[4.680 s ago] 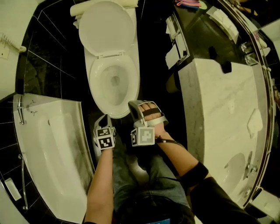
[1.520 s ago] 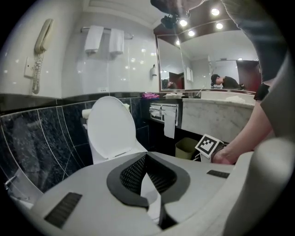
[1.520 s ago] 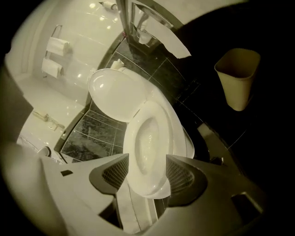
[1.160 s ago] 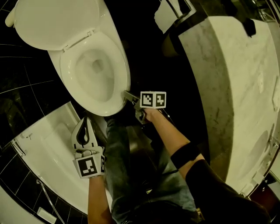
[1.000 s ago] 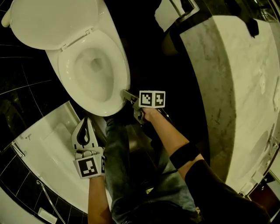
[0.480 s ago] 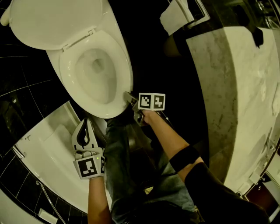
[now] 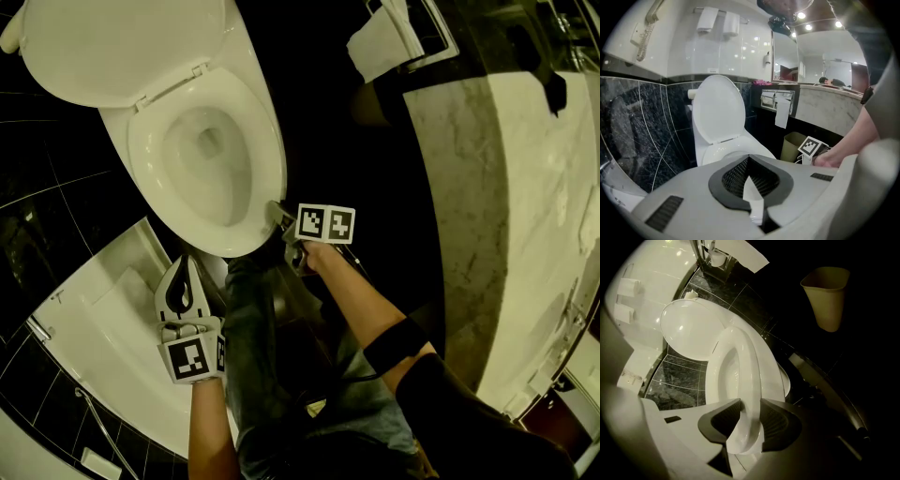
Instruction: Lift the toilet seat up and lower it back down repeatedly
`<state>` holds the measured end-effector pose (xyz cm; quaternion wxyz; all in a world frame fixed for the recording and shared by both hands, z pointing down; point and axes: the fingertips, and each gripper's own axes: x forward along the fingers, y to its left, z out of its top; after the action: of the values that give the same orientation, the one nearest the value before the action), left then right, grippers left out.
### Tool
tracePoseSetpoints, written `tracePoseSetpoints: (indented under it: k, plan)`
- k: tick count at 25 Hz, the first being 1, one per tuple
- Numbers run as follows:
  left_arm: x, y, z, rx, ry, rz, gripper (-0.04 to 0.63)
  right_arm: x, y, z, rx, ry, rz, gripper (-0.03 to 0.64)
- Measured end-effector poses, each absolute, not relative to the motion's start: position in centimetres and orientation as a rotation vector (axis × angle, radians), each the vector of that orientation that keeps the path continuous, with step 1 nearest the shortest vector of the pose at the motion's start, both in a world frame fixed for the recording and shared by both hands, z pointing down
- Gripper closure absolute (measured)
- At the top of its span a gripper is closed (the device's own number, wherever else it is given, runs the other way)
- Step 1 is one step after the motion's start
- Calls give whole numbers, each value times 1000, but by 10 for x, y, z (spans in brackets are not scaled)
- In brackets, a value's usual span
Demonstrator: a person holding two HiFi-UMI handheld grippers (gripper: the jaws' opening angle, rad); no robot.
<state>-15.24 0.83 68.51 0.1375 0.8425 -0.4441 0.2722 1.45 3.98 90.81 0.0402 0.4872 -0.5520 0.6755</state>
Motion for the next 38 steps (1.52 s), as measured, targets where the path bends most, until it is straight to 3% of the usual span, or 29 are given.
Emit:
tracePoseSetpoints:
  k: [14,28,33,38]
  plan:
    - [-154,12,689,2415,-1294,785,606,17,39,894,1488,-1667,2167,482]
    - [-178,48,684,2301,-1282,853,606,19,27,810,1476,-1668,2245,489]
    - [-216,84,741,2167,-1247,1017,606,19,18,786,1474,-1680,2247,488]
    - [-193,94,801,2107,-1097,1049,607,20,14,778,1479,-1677,2242,486]
